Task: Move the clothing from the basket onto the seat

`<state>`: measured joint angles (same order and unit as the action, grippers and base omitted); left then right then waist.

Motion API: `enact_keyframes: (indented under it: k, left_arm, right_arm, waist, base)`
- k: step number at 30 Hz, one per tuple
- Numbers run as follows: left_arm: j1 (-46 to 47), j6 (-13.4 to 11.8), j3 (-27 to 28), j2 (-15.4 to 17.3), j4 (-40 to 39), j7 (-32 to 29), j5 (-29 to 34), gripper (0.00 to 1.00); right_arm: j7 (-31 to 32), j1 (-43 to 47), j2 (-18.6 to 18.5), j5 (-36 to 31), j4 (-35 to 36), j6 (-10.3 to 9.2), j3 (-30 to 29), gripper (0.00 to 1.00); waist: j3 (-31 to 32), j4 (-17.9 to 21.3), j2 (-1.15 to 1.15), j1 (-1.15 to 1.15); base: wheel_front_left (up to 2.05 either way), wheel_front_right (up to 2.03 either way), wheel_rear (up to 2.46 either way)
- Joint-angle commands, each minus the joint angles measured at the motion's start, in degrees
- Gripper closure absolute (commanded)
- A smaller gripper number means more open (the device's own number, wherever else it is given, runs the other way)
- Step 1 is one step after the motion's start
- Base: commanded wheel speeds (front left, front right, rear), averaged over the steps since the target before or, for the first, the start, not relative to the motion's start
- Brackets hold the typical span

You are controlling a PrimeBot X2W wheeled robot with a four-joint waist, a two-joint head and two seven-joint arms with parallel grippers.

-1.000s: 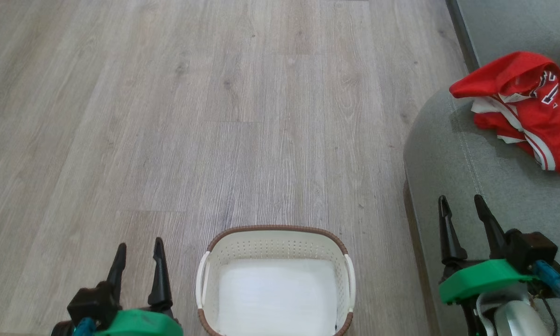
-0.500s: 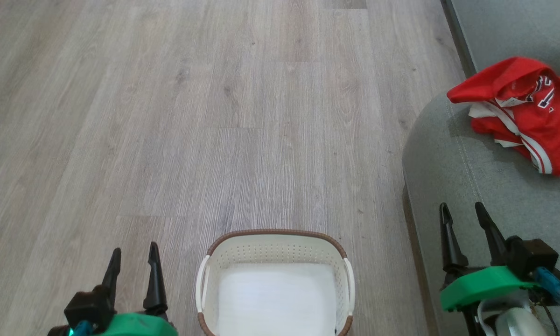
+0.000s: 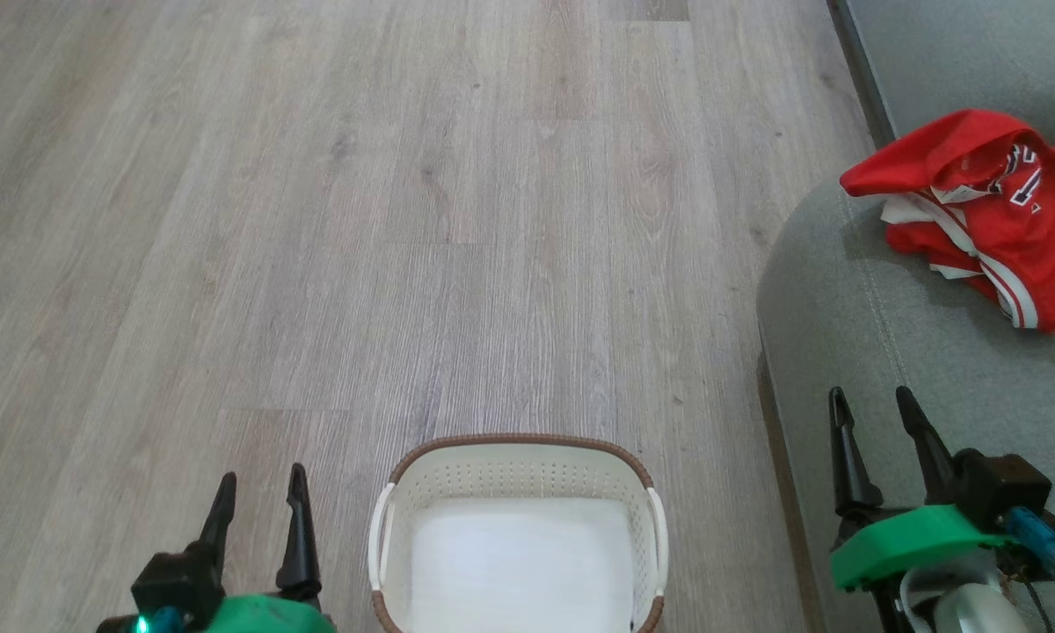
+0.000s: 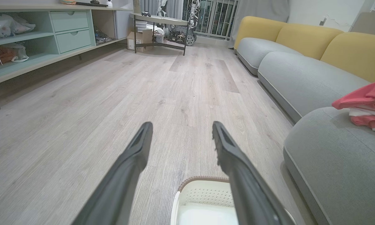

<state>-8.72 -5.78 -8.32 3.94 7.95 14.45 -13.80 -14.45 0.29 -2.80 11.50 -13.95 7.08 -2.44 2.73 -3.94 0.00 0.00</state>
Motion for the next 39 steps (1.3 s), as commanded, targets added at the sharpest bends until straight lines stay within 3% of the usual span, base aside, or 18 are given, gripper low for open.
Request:
enact_keyframes:
  k: [1, 5, 6, 10, 39]
  left_arm:
    - [1.4, 0.2, 2.1, 0.0, -1.5, 0.5, 0.3, 0.00]
    - [1.5, 0.3, 2.1, 0.0, -1.0, 0.5, 0.3, 0.00]
    - [0.0, 0.2, 0.0, 0.0, 0.8, 0.0, 0.0, 1.00]
    - [-0.9, 0.2, -0.3, -0.5, 4.7, -0.3, -0.1, 1.00]
    - [2.8, 3.2, 3.1, -0.5, 5.1, -5.0, -18.3, 1.00]
  right_arm:
    - [-0.5, -1.5, -0.1, -0.2, 1.6, 0.41, 1.1, 0.00]
    - [-0.5, -1.6, -0.1, -0.1, 1.4, 0.41, 1.0, 0.00]
    - [0.0, 0.0, 0.0, 0.0, -0.4, -0.03, -0.1, 1.00]
    - [0.2, 1.6, 0.1, 0.1, -4.2, -0.07, 0.0, 1.00]
    - [5.0, -0.2, 0.0, 18.8, -3.3, 0.04, -0.9, 1.00]
  waist:
    - [0.0, 0.0, 0.00, 0.00]
    - [-0.1, 0.0, 0.00, 0.00]
    - [-0.1, 0.0, 0.00, 0.00]
    - [-0.1, 0.0, 0.00, 0.00]
    - [-0.8, 0.9, 0.00, 0.00]
  base:
    - [0.00, 0.00, 0.00]
    - [0.00, 0.00, 0.00]
    - [0.00, 0.00, 0.00]
    - [0.00, 0.00, 0.00]
    - [0.00, 0.00, 0.00]
